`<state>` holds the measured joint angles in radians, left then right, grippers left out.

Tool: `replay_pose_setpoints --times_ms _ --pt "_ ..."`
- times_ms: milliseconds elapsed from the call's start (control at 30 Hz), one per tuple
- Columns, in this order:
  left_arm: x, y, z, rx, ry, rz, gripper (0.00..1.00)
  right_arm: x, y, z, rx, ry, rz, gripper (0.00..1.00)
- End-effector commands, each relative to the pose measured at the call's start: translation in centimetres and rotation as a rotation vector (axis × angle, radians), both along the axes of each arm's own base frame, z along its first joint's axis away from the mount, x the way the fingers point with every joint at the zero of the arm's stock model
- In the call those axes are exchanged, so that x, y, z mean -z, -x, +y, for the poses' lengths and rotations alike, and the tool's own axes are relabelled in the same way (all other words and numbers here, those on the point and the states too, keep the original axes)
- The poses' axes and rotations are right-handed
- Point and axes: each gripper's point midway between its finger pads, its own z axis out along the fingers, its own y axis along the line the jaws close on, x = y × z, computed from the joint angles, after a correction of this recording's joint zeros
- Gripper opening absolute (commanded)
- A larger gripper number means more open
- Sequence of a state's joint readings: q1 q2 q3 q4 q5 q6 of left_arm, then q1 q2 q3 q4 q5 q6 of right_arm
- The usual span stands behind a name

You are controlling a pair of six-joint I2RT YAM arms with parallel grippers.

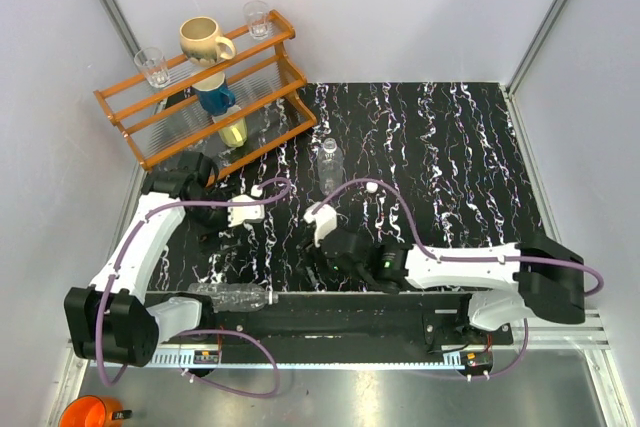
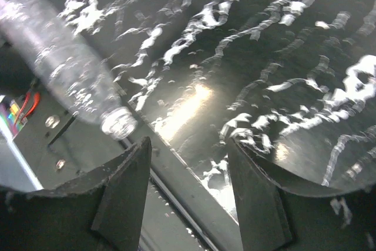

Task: Screw on the bottle caps
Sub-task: Pick up the plastic bottle at the center of the board.

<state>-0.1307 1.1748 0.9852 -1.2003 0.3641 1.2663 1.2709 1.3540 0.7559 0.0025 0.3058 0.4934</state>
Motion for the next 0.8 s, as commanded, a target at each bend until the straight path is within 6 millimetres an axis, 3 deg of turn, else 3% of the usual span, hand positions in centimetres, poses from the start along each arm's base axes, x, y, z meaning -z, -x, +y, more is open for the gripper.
replay_pose_setpoints --times_ms 0,200,333,567,767 --pt "-0.3 1.0 0.3 0.041 0.001 -0.007 0.99 -5.7 3.4 6.6 -0.403 -0.170 -0.156 0.63" --pt "-0.5 1.1 0.2 0.022 0.015 -0.009 0.99 -4.1 6.5 9.6 -0.625 -0.151 -0.108 0.63" --pt "-1.0 1.1 0.0 0.005 0.044 -0.013 0.99 -0.9 8.5 10.7 -0.716 -0.090 -0.072 0.62" --pt "-2.6 0.8 -0.1 -0.080 0.140 0.013 0.99 2.4 8.8 11.5 -0.764 -0.027 -0.089 0.61" --pt "-2.3 1.0 -0.1 -0.120 0.195 0.048 0.99 3.9 8.6 12.2 -0.748 -0.007 -0.107 0.60"
